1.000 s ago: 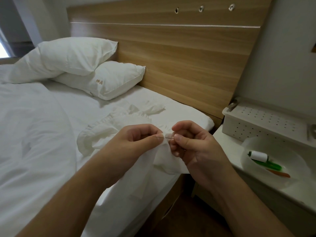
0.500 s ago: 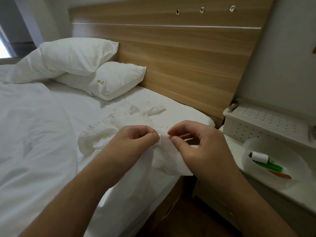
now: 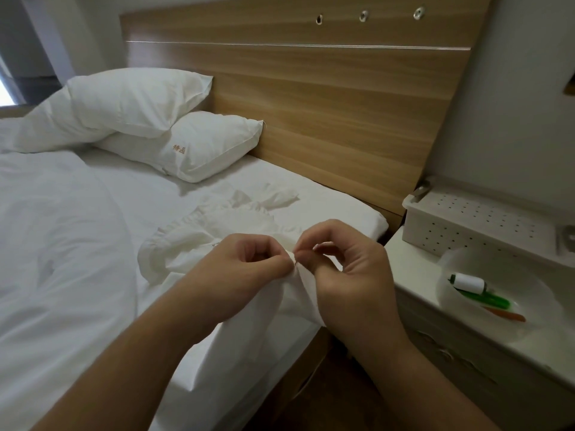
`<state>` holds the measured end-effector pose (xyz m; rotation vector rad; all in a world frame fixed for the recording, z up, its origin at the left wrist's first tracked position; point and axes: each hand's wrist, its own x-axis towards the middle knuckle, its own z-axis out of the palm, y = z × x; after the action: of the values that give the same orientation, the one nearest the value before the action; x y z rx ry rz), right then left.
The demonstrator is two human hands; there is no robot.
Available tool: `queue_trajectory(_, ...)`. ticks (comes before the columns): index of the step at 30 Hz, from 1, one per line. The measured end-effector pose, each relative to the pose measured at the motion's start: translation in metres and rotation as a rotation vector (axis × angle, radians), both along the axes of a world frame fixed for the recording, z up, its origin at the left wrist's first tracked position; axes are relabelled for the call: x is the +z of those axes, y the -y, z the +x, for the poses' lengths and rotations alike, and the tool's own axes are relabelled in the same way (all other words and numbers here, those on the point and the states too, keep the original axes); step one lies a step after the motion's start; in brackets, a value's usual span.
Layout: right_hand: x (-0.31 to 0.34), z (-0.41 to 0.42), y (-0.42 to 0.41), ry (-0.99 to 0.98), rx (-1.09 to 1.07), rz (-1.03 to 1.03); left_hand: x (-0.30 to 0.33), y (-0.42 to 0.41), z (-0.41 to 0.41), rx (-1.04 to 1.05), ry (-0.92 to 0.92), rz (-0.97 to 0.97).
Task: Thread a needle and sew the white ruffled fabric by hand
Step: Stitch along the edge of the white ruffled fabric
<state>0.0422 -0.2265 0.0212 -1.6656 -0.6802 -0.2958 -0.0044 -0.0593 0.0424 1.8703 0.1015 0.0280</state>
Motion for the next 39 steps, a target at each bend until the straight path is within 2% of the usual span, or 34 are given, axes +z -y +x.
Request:
queue_trajectory(7, 0.016, 0.002, 0.007, -0.263, 0.014, 0.309, 0.000, -0.001, 0.000, 0.100, -0.034, 0.219)
queue_trajectory(11, 0.031, 0.009, 0.017, -0.484, 0.196, 0.492, 0.000, -0.002, 0.002, 0.103, -0.042, 0.219)
queue_trajectory(13, 0.036, 0.014, 0.020, -0.541, 0.269, 0.520, 0.000, -0.004, 0.003, 0.109, -0.046, 0.213)
queue_trajectory(16, 0.030, 0.020, 0.023, -0.513, 0.235, 0.357, -0.002, -0.005, 0.004, 0.117, -0.042, 0.205)
queue_trajectory(22, 0.020, 0.018, 0.029, 0.008, 0.099, -0.521, -0.003, -0.004, 0.005, 0.110, 0.038, 0.211)
queue_trajectory(24, 0.015, 0.017, 0.026, 0.108, 0.016, -0.710, -0.003, -0.005, 0.003, 0.066, 0.076, 0.198)
queue_trajectory(26, 0.011, 0.018, 0.023, 0.118, -0.049, -0.693, -0.002, -0.005, 0.002, 0.011, 0.109, 0.206)
queue_trajectory(29, 0.008, 0.024, 0.023, 0.056, -0.103, -0.536, 0.000, -0.003, 0.000, -0.026, 0.122, 0.224)
queue_trajectory(34, 0.008, 0.030, 0.023, -0.168, -0.189, -0.307, 0.000, -0.002, -0.001, 0.008, 0.091, 0.242)
queue_trajectory(39, 0.003, 0.039, 0.030, -0.382, -0.363, -0.240, -0.002, -0.004, 0.000, 0.034, 0.080, 0.222)
